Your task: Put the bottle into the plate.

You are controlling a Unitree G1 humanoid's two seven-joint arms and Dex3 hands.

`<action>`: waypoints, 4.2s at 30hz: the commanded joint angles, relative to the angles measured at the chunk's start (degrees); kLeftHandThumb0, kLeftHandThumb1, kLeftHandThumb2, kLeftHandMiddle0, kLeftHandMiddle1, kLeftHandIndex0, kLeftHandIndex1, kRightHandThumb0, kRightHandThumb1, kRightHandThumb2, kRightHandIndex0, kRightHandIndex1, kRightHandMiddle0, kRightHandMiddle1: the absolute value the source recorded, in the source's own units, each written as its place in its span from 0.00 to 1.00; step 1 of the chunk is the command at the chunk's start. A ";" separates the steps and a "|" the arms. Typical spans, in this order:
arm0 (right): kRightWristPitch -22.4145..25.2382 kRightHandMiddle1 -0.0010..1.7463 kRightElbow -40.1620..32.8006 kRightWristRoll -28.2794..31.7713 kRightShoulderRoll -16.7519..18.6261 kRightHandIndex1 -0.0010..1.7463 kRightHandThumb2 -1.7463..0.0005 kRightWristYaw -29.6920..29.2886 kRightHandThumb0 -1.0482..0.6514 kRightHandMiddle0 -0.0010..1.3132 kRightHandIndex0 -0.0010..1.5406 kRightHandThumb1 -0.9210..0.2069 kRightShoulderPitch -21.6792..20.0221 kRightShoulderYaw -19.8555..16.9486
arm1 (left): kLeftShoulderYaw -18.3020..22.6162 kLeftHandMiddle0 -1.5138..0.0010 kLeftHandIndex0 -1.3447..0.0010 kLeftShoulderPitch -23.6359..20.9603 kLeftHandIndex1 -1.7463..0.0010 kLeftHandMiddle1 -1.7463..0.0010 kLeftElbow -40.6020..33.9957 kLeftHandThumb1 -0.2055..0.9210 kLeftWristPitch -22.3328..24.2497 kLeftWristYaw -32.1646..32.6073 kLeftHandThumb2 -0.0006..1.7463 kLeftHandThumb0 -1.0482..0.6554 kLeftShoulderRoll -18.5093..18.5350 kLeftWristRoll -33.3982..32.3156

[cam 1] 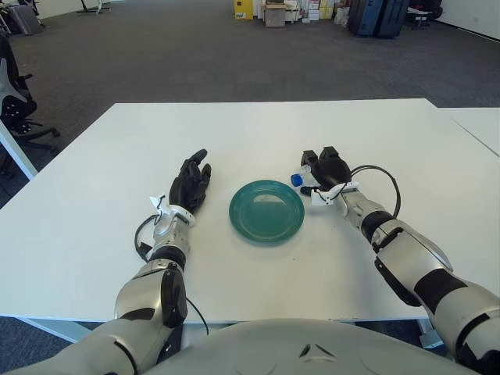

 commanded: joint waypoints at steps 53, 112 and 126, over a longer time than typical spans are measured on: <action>-18.66 1.00 -49.35 4.63 -0.04 1.00 0.32 12.27 0.36 0.40 0.73 0.45 18.88 -6.93 | 0.03 0.62 1.00 -0.46 0.50 0.98 0.58 1.00 1.54 -1.49 0.51 0.14 -0.77 0.16; -28.33 0.00 -40.65 12.60 -4.15 0.00 0.50 34.92 0.00 0.00 0.00 0.00 16.98 -6.24 | -0.30 0.62 1.00 0.27 0.51 0.98 -2.22 1.00 4.65 -0.79 0.56 0.12 -1.10 -0.06; -27.95 0.00 -34.10 22.91 -6.44 0.00 0.48 29.98 0.00 0.00 0.00 0.00 10.41 -21.14 | 0.07 0.56 1.00 -0.30 0.51 0.95 -0.87 1.00 3.75 -1.13 0.56 0.11 -0.85 0.00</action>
